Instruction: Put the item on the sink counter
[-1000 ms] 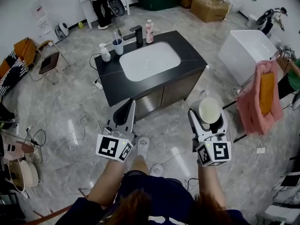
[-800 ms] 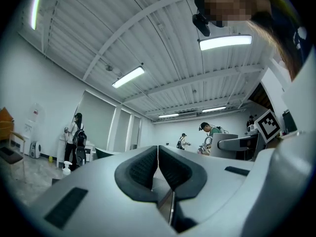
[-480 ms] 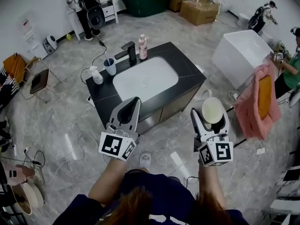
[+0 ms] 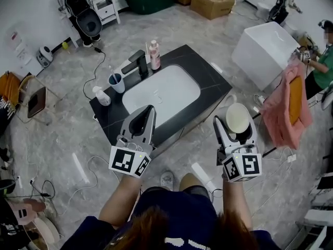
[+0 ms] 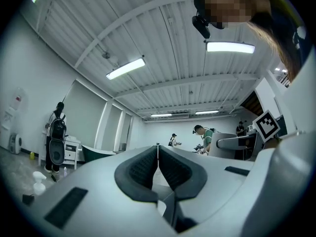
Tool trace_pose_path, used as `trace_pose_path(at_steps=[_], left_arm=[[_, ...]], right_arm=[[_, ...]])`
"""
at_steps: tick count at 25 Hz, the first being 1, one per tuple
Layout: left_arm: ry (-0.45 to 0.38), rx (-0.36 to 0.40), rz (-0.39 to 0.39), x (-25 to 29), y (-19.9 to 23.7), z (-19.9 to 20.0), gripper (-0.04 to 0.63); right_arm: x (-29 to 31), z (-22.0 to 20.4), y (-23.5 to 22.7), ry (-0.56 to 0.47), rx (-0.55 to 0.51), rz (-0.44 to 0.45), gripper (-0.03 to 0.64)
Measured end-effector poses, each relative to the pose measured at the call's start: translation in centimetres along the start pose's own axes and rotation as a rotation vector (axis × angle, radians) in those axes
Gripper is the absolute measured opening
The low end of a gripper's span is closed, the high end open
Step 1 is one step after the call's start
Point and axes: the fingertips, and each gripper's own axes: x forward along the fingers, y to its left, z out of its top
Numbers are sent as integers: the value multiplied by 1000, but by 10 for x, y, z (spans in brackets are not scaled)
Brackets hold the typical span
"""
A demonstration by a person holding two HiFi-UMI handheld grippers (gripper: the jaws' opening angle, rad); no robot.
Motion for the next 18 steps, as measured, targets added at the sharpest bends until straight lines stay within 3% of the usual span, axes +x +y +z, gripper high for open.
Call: trace_pose_path(at_steps=[10,18], left_arm=[[19,-25,60,46,50,-21,25],[0,-1,135,124,64,-23,25]], right_arm=[[81,-17,-17,23,27,38,442],[158,-6,-69,-5,22,131,442]])
